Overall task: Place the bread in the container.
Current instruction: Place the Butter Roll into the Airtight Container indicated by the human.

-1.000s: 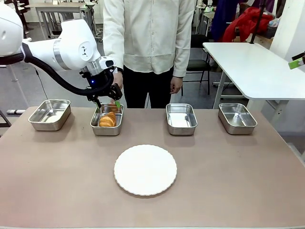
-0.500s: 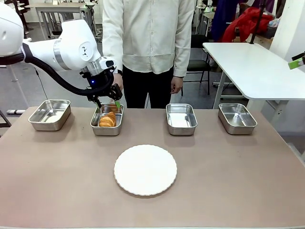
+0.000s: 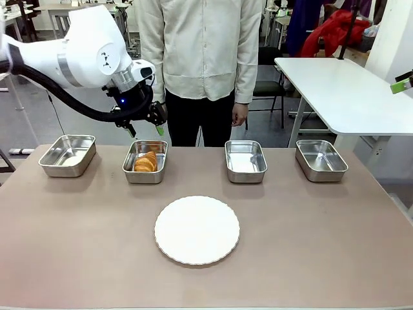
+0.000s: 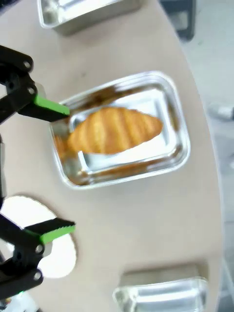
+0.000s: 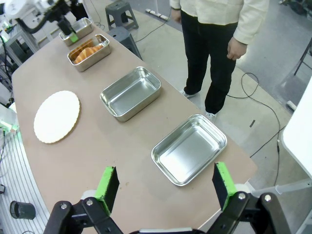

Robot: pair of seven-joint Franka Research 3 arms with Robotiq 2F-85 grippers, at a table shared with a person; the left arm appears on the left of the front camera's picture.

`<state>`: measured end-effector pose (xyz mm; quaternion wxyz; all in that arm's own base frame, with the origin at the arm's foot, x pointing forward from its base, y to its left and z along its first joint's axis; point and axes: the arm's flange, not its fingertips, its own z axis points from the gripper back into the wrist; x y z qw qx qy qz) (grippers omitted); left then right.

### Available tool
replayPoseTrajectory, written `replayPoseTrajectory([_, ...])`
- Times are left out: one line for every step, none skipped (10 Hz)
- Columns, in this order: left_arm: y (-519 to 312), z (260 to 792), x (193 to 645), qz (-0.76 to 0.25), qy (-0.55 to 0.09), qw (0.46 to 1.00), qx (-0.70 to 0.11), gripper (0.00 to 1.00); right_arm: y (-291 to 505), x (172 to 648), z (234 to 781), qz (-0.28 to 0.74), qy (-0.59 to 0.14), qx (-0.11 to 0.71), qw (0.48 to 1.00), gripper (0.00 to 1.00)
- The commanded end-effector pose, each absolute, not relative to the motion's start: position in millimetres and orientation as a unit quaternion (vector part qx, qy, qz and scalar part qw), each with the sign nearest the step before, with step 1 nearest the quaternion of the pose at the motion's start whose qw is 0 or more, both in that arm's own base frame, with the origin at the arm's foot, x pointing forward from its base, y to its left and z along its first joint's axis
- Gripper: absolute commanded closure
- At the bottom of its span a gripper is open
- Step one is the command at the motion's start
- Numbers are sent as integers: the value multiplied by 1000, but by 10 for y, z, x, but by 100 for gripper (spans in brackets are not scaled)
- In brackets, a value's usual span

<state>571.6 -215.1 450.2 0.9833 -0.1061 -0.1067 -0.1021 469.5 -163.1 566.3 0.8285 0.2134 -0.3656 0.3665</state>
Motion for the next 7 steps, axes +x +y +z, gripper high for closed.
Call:
replayPoseTrajectory([-2146, 4762, 4889, -89, -156, 981, -71, 0, -1625, 4688, 5681, 368, -369, 216, 826, 0])
replayPoseTrajectory([-2120, 4880, 4585, -93, -156, 981, -74, 0, -1625, 4688, 5681, 368, -369, 216, 826, 0])
replayPoseTrajectory([-2079, 4869, 4233, -94, -169, 978, -78, 0, -1625, 4688, 5681, 368, -369, 216, 826, 0])
replayPoseTrajectory([-2043, 4877, 4019, -69, -182, 980, -49, 0, -1625, 4688, 5681, 368, -369, 216, 826, 0])
replayPoseTrajectory([-1997, 4791, 3757, -83, -173, 980, -51, 0, -1625, 4688, 5681, 368, -369, 216, 826, 0])
replayPoseTrajectory([-1941, 4716, 3579, -88, -172, 979, -60, 0, -1625, 4688, 5681, 368, -369, 216, 826, 0])
replayPoseTrajectory([-1912, 4664, 3425, -92, -176, 978, -69, 0, -1625, 4688, 5681, 368, -369, 216, 826, 0])
